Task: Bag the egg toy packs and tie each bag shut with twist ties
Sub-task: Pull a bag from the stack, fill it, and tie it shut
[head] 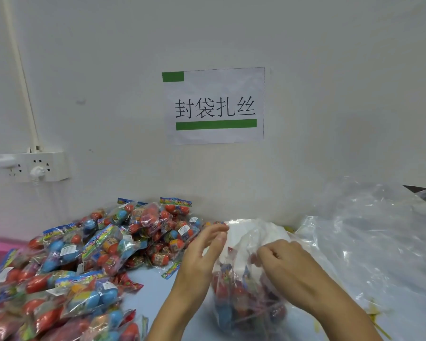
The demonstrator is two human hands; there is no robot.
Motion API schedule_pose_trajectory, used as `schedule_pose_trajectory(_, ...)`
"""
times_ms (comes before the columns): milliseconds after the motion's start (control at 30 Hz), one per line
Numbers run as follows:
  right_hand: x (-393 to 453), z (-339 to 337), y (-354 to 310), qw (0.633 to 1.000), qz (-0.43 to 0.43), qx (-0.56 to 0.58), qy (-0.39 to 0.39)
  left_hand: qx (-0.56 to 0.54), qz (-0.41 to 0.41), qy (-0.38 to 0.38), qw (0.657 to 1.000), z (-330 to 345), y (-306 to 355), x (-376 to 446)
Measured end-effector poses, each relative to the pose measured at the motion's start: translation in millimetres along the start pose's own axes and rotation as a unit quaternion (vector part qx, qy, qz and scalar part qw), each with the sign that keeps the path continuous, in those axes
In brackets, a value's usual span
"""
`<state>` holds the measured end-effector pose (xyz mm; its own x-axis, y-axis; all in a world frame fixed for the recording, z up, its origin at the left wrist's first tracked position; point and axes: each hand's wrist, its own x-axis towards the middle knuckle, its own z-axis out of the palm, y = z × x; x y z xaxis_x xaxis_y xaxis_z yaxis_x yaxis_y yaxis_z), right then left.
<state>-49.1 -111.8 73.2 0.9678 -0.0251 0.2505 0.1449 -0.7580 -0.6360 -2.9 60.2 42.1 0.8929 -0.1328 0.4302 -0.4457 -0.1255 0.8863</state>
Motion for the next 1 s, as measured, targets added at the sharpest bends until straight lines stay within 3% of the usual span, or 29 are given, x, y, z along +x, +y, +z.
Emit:
schedule_pose_trajectory(100,-2.9,2.7,-7.7,0.996,-0.047,0.038,-0.066,-0.011,0.029,-0.037,0.999,6.7,7.1,-2.5)
schedule_pose_trajectory(167,-4.9,6.4,-9.2,0.994,-0.059,0.043,-0.085,0.018,0.048,-0.014,0.999,11.7,9.8,-3.5)
schedule_pose_trajectory(333,3.8,1.2,3.6,0.998,-0.018,-0.036,0.041,-0.044,0.086,0.086,0.992,3.7,12.2,-1.3)
schedule_pose_trajectory(433,3.8,-5.2,5.6,0.991,0.009,-0.087,0.105,-0.066,0.09,0.101,0.989,4.8,17.8,-3.1)
schedule_pose_trajectory(533,1.1,-4.1,6.6,0.987,0.007,-0.145,0.064,-0.014,0.086,0.093,0.992,11.3,19.6,-6.3)
schedule_pose_trajectory(633,0.3,-0.4,6.3,0.988,0.011,-0.154,0.01,0.015,0.111,0.032,0.993,14.9,24.6,-10.2)
schedule_pose_trajectory(767,-0.7,1.0,3.7,0.989,0.011,-0.14,-0.037,0.157,0.157,-0.035,0.974,16.9,20.2,-12.4)
schedule_pose_trajectory(867,-0.8,-0.5,3.3,0.981,0.022,-0.194,-0.025,0.26,0.153,-0.046,0.952,14.8,7.9,-10.0)
schedule_pose_trajectory(1000,-2.6,-0.7,1.5,0.965,0.071,-0.252,-0.009,0.222,0.196,-0.013,0.955,16.3,8.7,-7.5)
